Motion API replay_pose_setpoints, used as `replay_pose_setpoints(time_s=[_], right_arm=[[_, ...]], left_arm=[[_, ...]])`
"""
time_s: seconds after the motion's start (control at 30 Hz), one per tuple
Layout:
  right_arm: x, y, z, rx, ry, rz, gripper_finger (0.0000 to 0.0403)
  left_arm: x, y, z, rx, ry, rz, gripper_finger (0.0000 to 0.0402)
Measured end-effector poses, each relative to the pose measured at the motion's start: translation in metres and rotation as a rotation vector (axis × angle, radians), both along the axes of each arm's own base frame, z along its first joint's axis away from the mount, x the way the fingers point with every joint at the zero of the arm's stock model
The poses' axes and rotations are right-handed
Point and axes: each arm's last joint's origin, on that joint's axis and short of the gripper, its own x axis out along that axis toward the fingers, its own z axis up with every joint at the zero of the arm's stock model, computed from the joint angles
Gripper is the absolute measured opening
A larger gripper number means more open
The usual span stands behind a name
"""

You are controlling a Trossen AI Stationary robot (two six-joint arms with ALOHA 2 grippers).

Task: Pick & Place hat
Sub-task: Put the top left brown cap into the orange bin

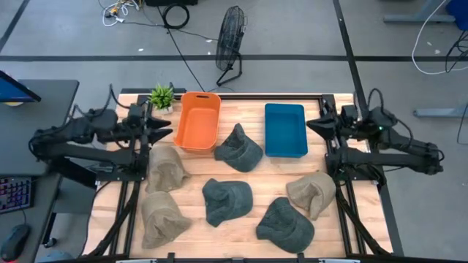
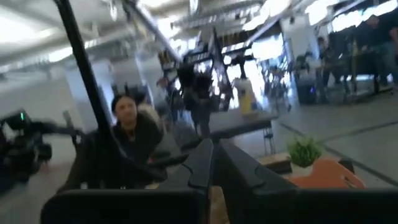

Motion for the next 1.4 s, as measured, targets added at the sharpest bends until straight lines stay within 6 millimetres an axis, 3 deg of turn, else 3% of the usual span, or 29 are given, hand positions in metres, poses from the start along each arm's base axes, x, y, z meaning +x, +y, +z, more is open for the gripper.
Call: replay_pose_setpoints(time_s=[0.17, 0.27, 0.4, 0.6, 1.07, 1.4], right_arm=[[0.023, -0.004, 0.027, -0.091, 0.073, 0.038, 0.0079], [0.034, -0.006, 0.038, -0.118, 0.11, 0.033, 0.0114], [0.052, -0.01, 0.044, -0.143, 0.153, 0.032, 0.0158], [0.076, -0.014, 0.033, -0.129, 0.235, 0.055, 0.0197], [0.104, -0.013, 0.016, -0.113, 0.321, 0.107, 0.0196], [0.106, -0.013, 0.015, -0.114, 0.32, 0.105, 0.0196]], left_arm=[[0.001, -0.001, 0.011, -0.086, 0.283, -0.01, 0.0177], [0.002, -0.003, 0.008, -0.171, 0.448, -0.019, 0.0177], [0.005, -0.005, -0.007, -0.296, 0.646, -0.004, 0.0177], [0.011, -0.006, -0.042, -0.36, 0.912, 0.041, 0.0177], [0.02, -0.008, -0.145, -0.409, 1.114, 0.057, 0.0177], [0.022, -0.005, -0.191, -0.336, 1.068, 0.102, 0.0177]])
